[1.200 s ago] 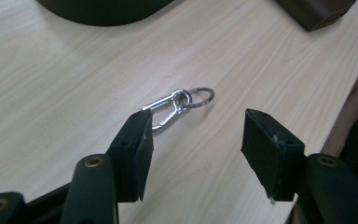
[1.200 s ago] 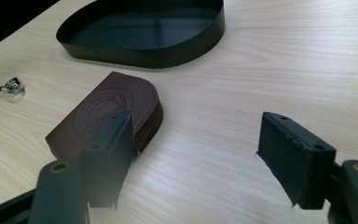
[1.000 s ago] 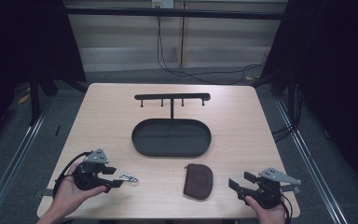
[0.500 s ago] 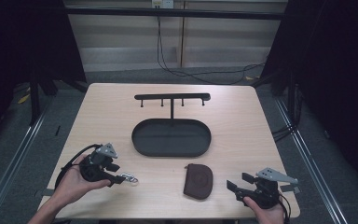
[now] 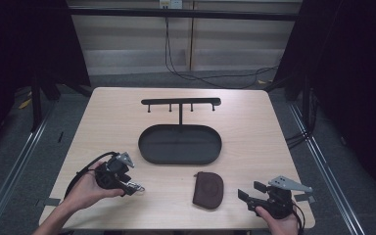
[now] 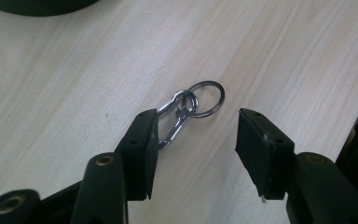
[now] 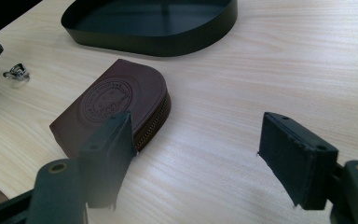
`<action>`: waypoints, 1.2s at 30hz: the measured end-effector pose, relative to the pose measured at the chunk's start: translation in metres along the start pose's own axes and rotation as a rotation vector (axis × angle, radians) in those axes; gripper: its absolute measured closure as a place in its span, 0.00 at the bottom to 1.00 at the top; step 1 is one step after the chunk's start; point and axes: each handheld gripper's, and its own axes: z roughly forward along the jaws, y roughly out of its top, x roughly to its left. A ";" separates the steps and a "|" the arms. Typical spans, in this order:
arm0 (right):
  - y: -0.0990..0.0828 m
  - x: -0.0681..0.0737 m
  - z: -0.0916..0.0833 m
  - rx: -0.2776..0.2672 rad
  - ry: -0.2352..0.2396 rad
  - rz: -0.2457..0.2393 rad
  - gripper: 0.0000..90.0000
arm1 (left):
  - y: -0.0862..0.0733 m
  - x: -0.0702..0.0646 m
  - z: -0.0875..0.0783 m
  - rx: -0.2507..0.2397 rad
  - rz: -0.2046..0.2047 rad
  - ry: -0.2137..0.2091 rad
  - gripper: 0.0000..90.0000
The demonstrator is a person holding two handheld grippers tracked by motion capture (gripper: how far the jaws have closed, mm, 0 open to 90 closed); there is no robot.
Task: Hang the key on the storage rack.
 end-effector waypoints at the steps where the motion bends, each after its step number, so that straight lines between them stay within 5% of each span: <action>1: 0.000 0.000 0.000 0.001 0.000 0.001 0.29 | 0.001 0.001 0.002 0.009 -0.001 -0.003 0.55; 7: 0.000 0.000 0.001 0.004 -0.004 0.004 0.29 | 0.005 0.006 0.009 0.036 0.013 -0.021 0.57; 19: 0.000 -0.001 0.001 0.005 0.000 0.008 0.29 | 0.013 0.013 0.019 0.091 0.046 0.008 0.60; 36: 0.000 -0.001 0.001 0.010 0.005 0.011 0.29 | 0.016 0.002 0.025 0.131 0.122 -0.027 0.61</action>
